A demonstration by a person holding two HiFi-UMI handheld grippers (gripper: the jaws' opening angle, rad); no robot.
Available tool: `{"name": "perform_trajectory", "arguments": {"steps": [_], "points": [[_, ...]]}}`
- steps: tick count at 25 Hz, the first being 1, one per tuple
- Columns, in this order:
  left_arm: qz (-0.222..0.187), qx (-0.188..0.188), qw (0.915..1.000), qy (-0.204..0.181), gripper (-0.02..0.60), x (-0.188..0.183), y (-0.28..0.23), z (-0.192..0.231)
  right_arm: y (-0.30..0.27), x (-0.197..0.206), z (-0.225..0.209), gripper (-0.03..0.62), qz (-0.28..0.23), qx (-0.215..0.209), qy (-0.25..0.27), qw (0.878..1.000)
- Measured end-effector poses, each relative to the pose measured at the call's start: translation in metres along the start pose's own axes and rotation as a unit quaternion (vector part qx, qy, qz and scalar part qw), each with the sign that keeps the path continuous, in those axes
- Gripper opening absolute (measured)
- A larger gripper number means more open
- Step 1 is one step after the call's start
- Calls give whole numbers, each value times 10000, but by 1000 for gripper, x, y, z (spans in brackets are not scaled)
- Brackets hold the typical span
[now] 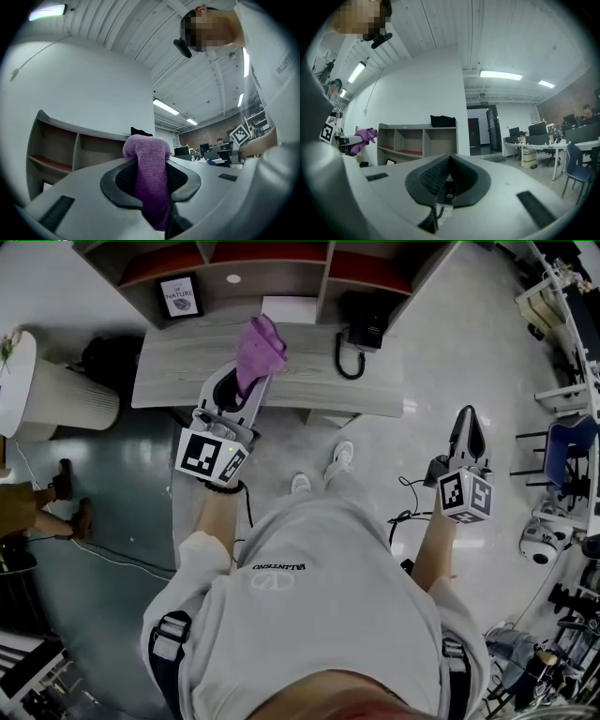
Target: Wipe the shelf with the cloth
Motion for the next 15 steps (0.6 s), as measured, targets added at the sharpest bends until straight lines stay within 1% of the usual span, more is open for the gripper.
{"name": "perform_trajectory", "arguments": {"steps": [4, 10, 15], "points": [[-4, 8, 10000, 22, 103, 7, -16, 3, -17, 5, -6, 0, 4, -45, -25, 10000], [24, 79, 10000, -47, 103, 12, -46, 3, -49, 10, -13, 0, -31, -168, -108, 9998], [104, 78, 9999, -9, 103, 26, -85, 5, -87, 15, -27, 0, 21, -299, -175, 9994]]}}
Point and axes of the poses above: the fingertips, and each gripper's own axes: y backward along the fingers, z to its left, x out of its underside, the point moved 10 cm from there along y, backward along the fingers, and after that the axes turned 6 degrees about -z, right-handed, at the moved point
